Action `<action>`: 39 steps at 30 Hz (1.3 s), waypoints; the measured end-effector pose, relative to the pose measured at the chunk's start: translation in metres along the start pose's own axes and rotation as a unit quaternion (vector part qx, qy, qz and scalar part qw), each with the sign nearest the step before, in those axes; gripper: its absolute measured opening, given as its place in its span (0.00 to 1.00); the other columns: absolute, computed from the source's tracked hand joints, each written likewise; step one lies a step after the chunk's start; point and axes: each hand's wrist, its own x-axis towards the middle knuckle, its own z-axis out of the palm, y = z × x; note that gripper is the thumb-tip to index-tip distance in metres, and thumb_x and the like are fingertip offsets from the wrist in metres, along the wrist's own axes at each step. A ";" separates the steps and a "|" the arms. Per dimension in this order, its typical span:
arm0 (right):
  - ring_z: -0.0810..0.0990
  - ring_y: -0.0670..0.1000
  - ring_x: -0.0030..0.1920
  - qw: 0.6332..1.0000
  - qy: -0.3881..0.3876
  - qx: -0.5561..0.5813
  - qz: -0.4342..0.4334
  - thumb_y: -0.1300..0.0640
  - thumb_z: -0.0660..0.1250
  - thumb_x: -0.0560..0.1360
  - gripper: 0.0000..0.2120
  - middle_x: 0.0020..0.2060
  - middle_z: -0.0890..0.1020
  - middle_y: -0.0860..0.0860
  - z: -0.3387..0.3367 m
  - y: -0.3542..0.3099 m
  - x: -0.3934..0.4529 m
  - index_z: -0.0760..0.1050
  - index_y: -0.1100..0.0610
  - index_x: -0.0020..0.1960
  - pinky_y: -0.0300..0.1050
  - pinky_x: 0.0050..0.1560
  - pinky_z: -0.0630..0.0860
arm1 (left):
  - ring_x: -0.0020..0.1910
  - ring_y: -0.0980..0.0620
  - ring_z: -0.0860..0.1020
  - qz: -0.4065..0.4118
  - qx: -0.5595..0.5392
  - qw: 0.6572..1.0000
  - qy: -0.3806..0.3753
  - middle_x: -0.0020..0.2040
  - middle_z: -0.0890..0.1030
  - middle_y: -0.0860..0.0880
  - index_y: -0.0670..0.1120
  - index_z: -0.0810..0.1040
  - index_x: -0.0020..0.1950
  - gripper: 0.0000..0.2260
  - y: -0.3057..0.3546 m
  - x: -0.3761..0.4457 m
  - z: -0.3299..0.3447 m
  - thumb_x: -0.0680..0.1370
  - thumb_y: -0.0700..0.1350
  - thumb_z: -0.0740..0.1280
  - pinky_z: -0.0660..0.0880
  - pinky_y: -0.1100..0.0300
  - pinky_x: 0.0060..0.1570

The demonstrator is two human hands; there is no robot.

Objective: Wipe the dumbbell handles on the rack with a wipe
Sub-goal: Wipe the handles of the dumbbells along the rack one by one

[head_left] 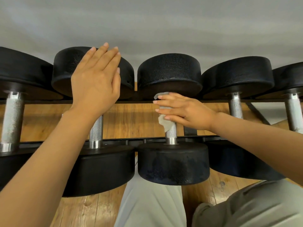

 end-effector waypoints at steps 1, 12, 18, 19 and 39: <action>0.62 0.53 0.76 1.000 -0.003 0.012 0.001 0.51 0.58 0.82 0.18 0.72 0.70 0.52 0.002 -0.005 -0.006 0.75 0.55 0.68 0.49 0.77 0.54 | 0.73 0.43 0.68 0.000 0.000 1.000 -0.001 0.70 0.74 0.40 0.36 0.73 0.71 0.19 0.000 0.000 0.000 0.84 0.43 0.54 0.58 0.49 0.76; 0.60 0.49 0.76 0.999 -0.045 -0.005 -0.026 0.52 0.55 0.83 0.21 0.74 0.66 0.50 0.005 -0.011 -0.026 0.67 0.56 0.74 0.47 0.77 0.53 | 0.74 0.41 0.67 0.013 0.042 0.999 -0.023 0.71 0.73 0.40 0.37 0.72 0.72 0.20 0.002 0.001 -0.001 0.85 0.45 0.52 0.58 0.48 0.76; 0.54 0.47 0.77 0.997 -0.014 0.047 0.067 0.52 0.51 0.82 0.23 0.76 0.61 0.51 0.018 -0.020 -0.023 0.62 0.57 0.75 0.40 0.77 0.46 | 0.75 0.39 0.64 0.048 0.071 0.993 -0.076 0.73 0.70 0.40 0.38 0.69 0.74 0.22 0.002 0.000 -0.009 0.85 0.49 0.51 0.58 0.44 0.76; 0.54 0.46 0.77 0.996 -0.006 0.052 0.074 0.52 0.51 0.82 0.23 0.75 0.62 0.51 0.018 -0.020 -0.020 0.62 0.58 0.75 0.38 0.76 0.44 | 0.76 0.39 0.63 0.051 0.080 0.992 -0.081 0.74 0.70 0.40 0.38 0.68 0.74 0.23 0.002 0.000 -0.010 0.85 0.49 0.51 0.58 0.44 0.76; 0.25 0.59 0.72 0.769 -0.053 0.283 0.571 0.71 0.56 0.73 0.44 0.69 0.22 0.58 -0.015 -0.124 0.048 0.23 0.64 0.72 0.51 0.75 0.32 | 0.80 0.42 0.45 0.043 0.077 0.937 -0.338 0.81 0.51 0.44 0.39 0.52 0.80 0.27 0.004 0.021 -0.046 0.84 0.52 0.44 0.36 0.52 0.77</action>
